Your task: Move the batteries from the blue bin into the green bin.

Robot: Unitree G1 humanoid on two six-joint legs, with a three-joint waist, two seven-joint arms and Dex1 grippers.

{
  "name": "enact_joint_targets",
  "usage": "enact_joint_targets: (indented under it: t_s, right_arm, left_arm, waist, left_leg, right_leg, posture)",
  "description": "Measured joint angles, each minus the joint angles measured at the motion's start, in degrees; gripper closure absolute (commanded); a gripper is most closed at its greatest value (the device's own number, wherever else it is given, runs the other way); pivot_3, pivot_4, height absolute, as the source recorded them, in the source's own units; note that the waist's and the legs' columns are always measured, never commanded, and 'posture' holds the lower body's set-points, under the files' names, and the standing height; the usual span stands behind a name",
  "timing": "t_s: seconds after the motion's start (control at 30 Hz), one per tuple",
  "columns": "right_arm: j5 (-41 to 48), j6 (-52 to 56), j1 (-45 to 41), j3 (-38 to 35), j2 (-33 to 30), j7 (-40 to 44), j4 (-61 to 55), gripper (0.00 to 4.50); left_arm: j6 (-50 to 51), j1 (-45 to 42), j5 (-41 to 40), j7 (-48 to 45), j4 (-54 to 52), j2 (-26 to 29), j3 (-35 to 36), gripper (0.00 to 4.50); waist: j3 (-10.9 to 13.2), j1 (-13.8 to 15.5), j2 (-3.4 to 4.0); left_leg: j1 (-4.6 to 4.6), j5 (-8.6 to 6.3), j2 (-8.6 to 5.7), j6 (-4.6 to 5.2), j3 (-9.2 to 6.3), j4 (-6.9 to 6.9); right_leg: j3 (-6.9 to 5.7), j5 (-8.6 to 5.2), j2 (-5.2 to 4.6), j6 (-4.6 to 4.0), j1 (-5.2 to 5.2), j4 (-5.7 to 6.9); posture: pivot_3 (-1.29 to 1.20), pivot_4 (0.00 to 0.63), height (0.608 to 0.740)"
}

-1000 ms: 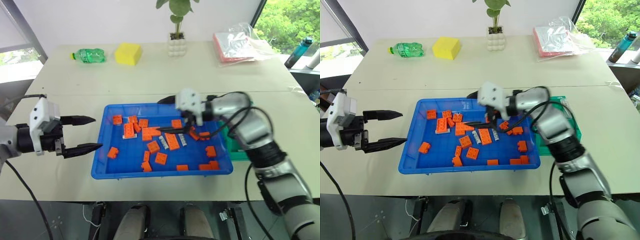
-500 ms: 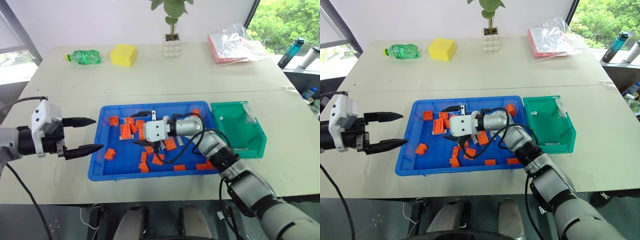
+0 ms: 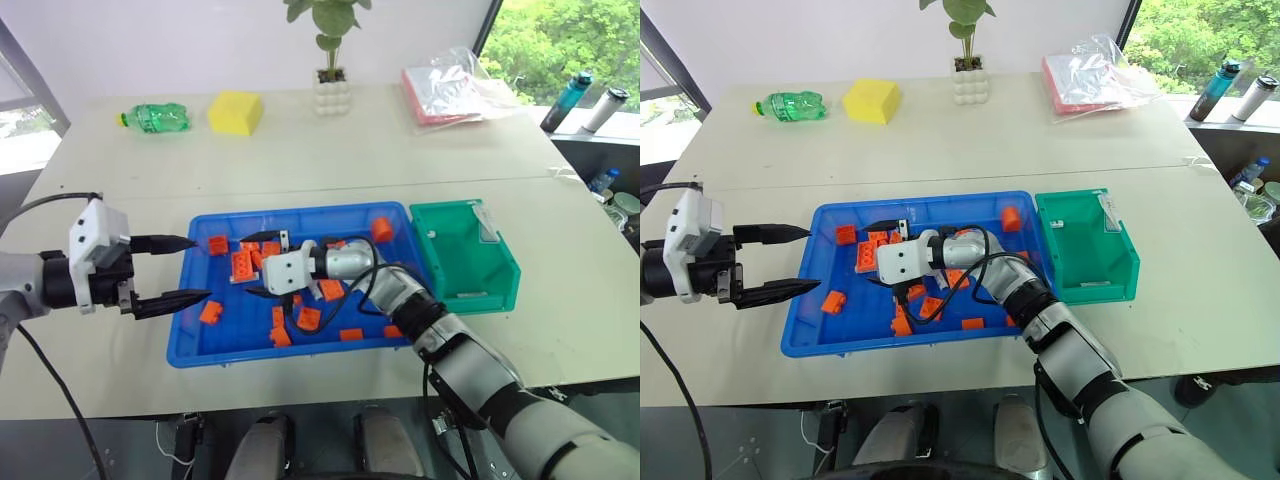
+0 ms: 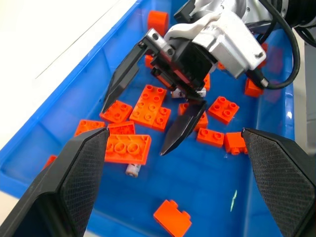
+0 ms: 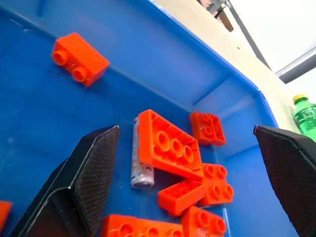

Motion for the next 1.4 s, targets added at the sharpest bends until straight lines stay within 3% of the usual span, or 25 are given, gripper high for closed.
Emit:
enact_joint_targets:
  t_s: [0.07, 0.3, 0.9, 1.03, 1.4]
  right_arm:
    - [-0.71, -0.31, -0.61, 0.08, 0.71, -0.67, 1.48, 0.86]
    - [-1.77, -1.05, -0.73, 0.22, 0.89, -0.56, 2.86, 4.46]
    - [5.77, 11.83, 2.79, -6.02, -3.45, 4.84, -8.43, 4.46]
    - [8.75, 15.96, 3.37, -6.91, -3.45, 8.84, -9.79, 2.7]
    - [12.27, 42.2, -3.05, -2.16, 2.15, 21.73, -18.42, 2.7]
  left_arm:
    - [-0.02, 0.01, 0.07, 0.05, 0.0, 0.0, 0.0, 0.0]
    - [-0.04, 0.1, 0.31, 0.36, 0.0, -0.03, 0.02, 0.0]
    - [-1.68, -0.87, 0.79, 1.2, 1.46, -0.47, -1.52, 0.0]
    - [-2.81, -0.82, 1.73, -0.36, 2.71, 0.09, -1.74, 0.0]
    - [-5.05, -0.42, 3.33, -2.25, 3.29, 0.87, -1.82, 0.0]
  waist:
    - [0.01, -0.06, 0.01]
    - [0.01, -0.02, 0.01]
    - [0.01, 0.66, 0.02]
    - [0.02, 0.46, 0.04]
    - [0.04, 0.77, 0.07]
  left_leg:
    - [0.0, 0.0, 0.01, -0.02, -0.08, 0.0]
    - [0.0, -0.01, 0.01, -0.06, -0.21, 0.01]
    - [-0.01, -0.01, -0.02, -0.07, -0.26, 0.02]
    - [-0.04, -0.01, -0.01, -0.07, -0.23, -0.02]
    - [-0.1, -0.02, -0.05, -0.08, -0.47, 0.01]
  right_leg:
    - [0.01, 0.0, 0.04, 0.0, -0.04, 0.0]
    - [0.02, 0.0, 0.09, 0.0, -0.02, 0.0]
    - [0.07, 0.0, 0.08, -0.01, 0.0, 0.03]
    - [0.07, 0.0, 0.09, -0.01, 0.03, 0.06]
    - [0.07, 0.0, 0.09, -0.01, -0.09, 0.12]
  posture:
    - [0.0, 0.15, 0.727]
    - [0.0, 0.15, 0.727]
    - [0.0, 0.15, 0.727]
    - [0.0, 0.15, 0.727]
    - [0.0, 0.15, 0.727]
